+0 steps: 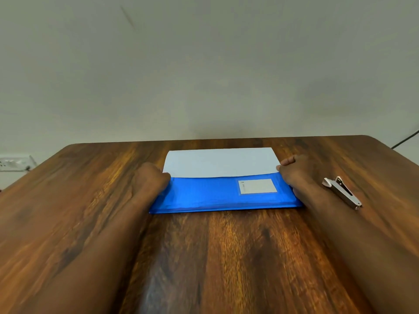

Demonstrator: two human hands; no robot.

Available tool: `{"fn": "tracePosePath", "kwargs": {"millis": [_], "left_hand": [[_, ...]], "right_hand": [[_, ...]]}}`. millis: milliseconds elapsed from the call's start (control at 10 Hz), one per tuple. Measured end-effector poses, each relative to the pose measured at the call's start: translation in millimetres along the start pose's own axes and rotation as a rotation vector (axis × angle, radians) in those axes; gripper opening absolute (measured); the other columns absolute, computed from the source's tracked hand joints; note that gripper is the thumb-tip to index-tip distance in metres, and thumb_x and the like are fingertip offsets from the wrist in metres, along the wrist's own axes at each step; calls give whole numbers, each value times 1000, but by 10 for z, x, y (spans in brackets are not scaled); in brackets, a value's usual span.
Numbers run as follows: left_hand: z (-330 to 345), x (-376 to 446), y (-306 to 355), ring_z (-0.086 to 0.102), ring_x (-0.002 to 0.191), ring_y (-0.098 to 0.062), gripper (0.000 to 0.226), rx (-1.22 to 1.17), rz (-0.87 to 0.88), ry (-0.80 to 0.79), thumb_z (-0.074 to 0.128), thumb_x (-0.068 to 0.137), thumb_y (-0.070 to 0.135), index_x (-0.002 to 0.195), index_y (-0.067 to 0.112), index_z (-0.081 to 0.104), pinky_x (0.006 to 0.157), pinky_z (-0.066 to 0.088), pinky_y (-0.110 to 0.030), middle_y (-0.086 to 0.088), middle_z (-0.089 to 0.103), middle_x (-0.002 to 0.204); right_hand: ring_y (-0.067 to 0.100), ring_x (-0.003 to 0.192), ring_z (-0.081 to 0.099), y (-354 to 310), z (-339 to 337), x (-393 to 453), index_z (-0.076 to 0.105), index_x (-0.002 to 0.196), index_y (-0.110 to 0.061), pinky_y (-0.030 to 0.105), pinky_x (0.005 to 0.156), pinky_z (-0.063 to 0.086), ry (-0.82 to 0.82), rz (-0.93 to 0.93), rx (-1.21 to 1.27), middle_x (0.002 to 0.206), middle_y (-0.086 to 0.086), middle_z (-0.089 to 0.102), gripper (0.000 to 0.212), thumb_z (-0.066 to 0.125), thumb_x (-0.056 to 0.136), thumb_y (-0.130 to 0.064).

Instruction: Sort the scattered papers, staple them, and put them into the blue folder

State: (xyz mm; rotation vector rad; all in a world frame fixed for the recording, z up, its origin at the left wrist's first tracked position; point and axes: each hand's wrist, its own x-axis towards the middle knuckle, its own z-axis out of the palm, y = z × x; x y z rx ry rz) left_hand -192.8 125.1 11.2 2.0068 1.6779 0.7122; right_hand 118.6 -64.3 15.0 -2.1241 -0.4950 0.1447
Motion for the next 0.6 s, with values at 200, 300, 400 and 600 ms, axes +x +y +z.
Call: {"fn": "tracePosePath", "kwargs": {"millis": [200,300,400,600], "left_hand": [[107,-43,-20,61,69,-20,22,249,144,99,68,97,25,80,11,70,53,38,-30,-6,67,77],[133,-66,-35,63,74,-21,26,272,178,103,65,101,28,82,10,67,59,41,-32,-6,63,78],[66,-140,-34,62,78,-23,30,275,266,84,61,102,36,85,11,62,62,41,-33,-8,65,85],[-117,-548,5,55,131,-35,59,355,414,72,50,106,50,149,11,52,104,48,-47,-16,57,146]], "right_hand": [[21,95,63,65,35,-65,70,89,-24,36,72,50,59,-123,-194,102,0,70,9,75,93,-17],[26,101,64,69,41,-134,71,102,-22,42,80,57,61,-200,-291,110,3,70,9,72,93,-18],[27,105,64,76,19,-261,67,119,-17,43,86,57,36,-324,-401,118,7,69,23,68,97,-23],[29,131,55,73,-62,-633,52,145,-14,46,110,45,-64,-498,-497,146,9,58,49,52,105,-43]]}}
